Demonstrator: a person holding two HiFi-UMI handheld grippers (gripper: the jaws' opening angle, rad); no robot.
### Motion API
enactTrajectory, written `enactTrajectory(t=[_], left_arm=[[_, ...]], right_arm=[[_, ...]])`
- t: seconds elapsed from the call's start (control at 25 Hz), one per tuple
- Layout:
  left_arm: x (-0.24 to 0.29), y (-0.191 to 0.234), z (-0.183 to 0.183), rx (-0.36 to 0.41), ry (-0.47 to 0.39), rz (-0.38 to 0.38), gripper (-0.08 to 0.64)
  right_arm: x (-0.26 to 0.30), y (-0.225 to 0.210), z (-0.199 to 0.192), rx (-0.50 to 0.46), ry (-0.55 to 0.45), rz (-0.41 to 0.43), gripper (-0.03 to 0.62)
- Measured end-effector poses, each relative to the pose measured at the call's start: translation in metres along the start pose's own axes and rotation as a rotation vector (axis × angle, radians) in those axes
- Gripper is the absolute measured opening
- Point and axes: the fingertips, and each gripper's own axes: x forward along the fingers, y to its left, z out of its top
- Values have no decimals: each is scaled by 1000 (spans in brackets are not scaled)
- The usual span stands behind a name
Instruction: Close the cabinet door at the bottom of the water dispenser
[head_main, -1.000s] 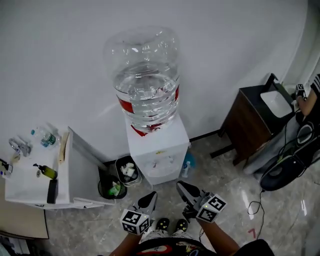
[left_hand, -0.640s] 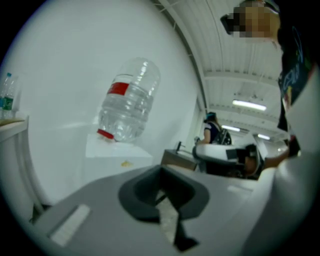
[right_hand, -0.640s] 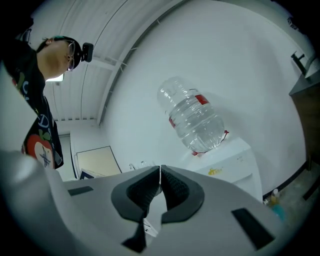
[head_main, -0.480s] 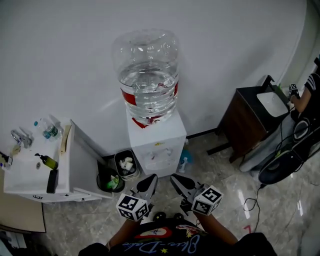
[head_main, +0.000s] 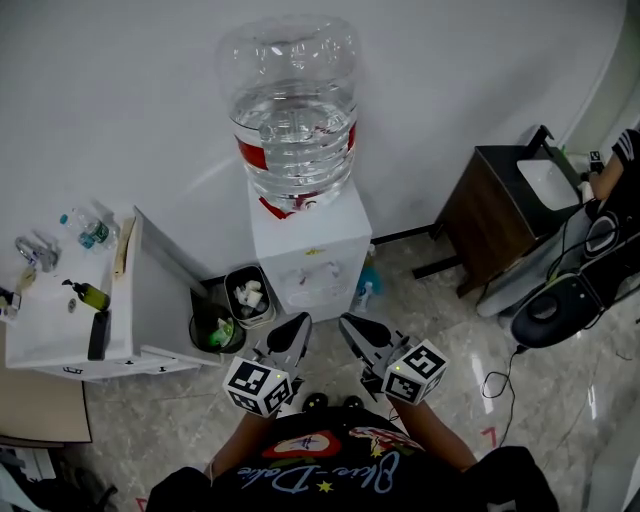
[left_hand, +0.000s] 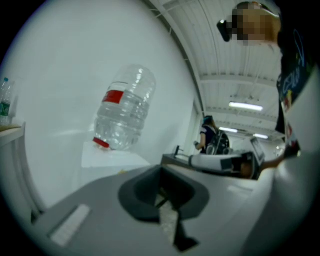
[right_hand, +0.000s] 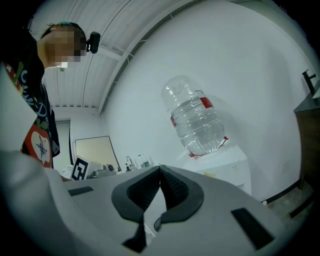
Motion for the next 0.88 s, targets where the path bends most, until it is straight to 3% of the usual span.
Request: enactTrajectory(t=[0.88], left_arm=[[-15, -6, -12, 2, 16, 1, -1]], right_arm=[[-7, 13, -2, -10, 8, 18, 15]])
